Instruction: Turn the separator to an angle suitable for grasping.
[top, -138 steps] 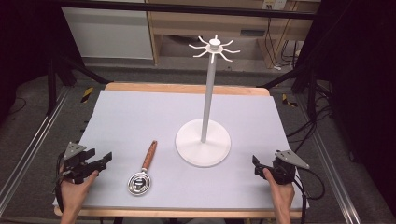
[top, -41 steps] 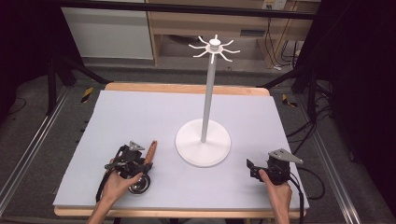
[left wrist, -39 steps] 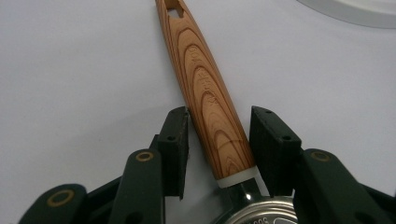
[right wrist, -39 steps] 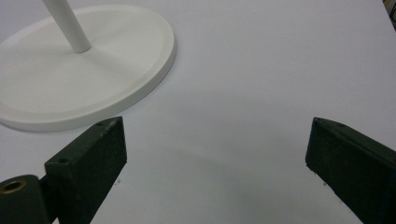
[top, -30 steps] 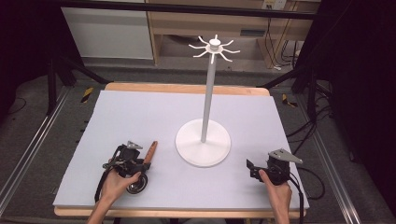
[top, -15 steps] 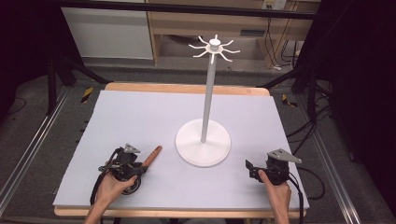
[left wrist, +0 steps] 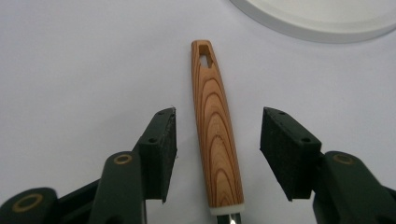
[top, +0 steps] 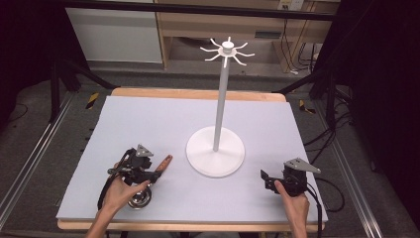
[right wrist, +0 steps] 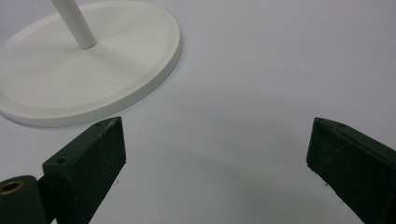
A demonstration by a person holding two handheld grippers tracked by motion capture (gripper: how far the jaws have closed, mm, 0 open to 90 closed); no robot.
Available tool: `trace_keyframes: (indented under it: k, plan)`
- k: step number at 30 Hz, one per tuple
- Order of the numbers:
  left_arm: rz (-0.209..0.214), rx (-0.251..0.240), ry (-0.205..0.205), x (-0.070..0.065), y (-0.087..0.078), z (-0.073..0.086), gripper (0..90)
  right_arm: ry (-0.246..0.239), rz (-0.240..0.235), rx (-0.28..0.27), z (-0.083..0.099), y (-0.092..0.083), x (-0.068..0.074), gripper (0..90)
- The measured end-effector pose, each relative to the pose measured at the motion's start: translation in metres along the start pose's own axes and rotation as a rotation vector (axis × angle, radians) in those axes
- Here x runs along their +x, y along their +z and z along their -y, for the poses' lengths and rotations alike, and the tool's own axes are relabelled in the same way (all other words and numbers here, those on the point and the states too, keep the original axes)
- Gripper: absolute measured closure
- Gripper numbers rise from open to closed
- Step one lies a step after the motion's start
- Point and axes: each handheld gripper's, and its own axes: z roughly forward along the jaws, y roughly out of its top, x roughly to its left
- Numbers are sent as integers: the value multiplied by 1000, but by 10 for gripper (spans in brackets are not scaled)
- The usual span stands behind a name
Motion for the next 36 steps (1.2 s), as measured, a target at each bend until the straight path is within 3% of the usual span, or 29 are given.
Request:
trace_keyframes:
  k: [8, 16, 22, 36]
  plan:
    - [9, -3, 6, 2, 5, -15, 427, 0, -11, 14, 0, 1, -1, 53]
    - [-1, 61, 28, 1, 18, -22, 474, 0, -12, 25, 0, 2, -1, 53]
    - [-11, 106, 37, 1, 28, -21, 502, 2, -16, 32, 0, 2, -2, 53]
    - [-6, 149, 39, 0, 37, -14, 584, 1, -24, 42, 0, 3, -1, 53]
